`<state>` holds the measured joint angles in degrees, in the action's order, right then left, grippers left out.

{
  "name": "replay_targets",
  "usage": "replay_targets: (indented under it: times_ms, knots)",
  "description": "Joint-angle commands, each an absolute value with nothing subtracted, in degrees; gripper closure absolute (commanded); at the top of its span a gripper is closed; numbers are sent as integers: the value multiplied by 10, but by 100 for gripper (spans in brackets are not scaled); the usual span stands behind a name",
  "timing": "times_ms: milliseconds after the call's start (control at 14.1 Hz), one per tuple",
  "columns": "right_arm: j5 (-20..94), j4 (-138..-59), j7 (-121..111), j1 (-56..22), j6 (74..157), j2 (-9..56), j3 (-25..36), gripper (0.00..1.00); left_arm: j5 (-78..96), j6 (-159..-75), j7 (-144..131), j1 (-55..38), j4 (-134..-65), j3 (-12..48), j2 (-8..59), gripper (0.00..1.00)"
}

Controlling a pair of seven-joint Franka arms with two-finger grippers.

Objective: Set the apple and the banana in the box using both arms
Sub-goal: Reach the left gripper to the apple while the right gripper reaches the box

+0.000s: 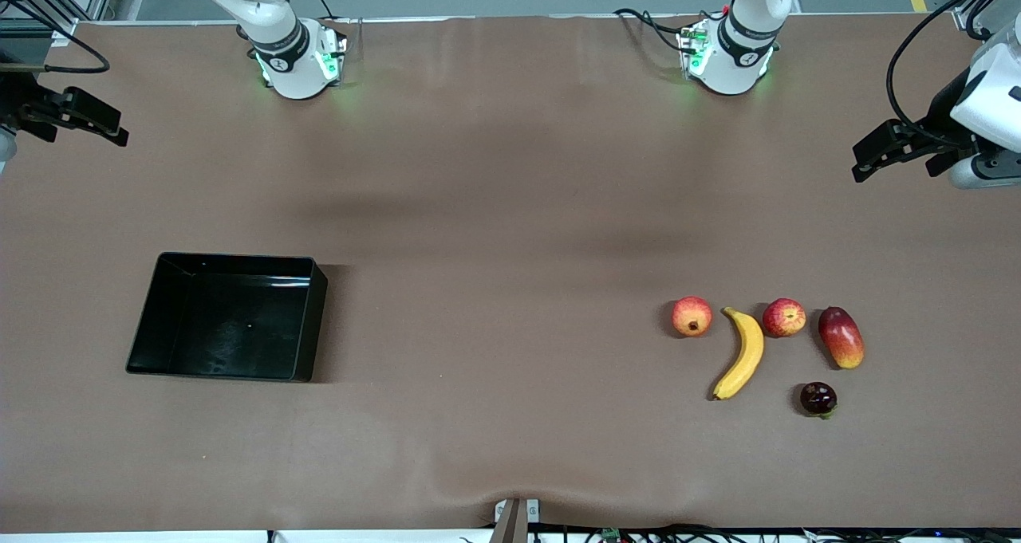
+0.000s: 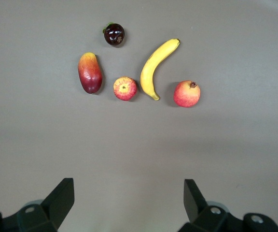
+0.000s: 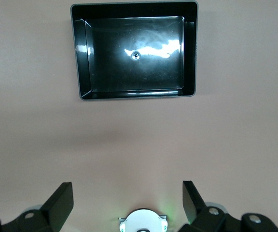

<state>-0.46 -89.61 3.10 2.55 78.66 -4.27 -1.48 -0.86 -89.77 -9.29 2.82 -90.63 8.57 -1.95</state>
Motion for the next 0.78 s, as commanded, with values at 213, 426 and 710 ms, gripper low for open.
replay_targets:
  times_ms: [213, 426, 710]
  knots:
    - [-17, -897, 25, 25, 774, -47, -13, 0, -6, -889, -92, 31, -892, 83, -5, 0]
    - [-17, -897, 25, 25, 772, -47, -13, 0, -30, -889, -87, 33, -865, 82, 41, 0]
    - [-18, -897, 25, 28, 780, -43, -12, 0, -40, -921, -94, 32, -875, 82, 98, 0]
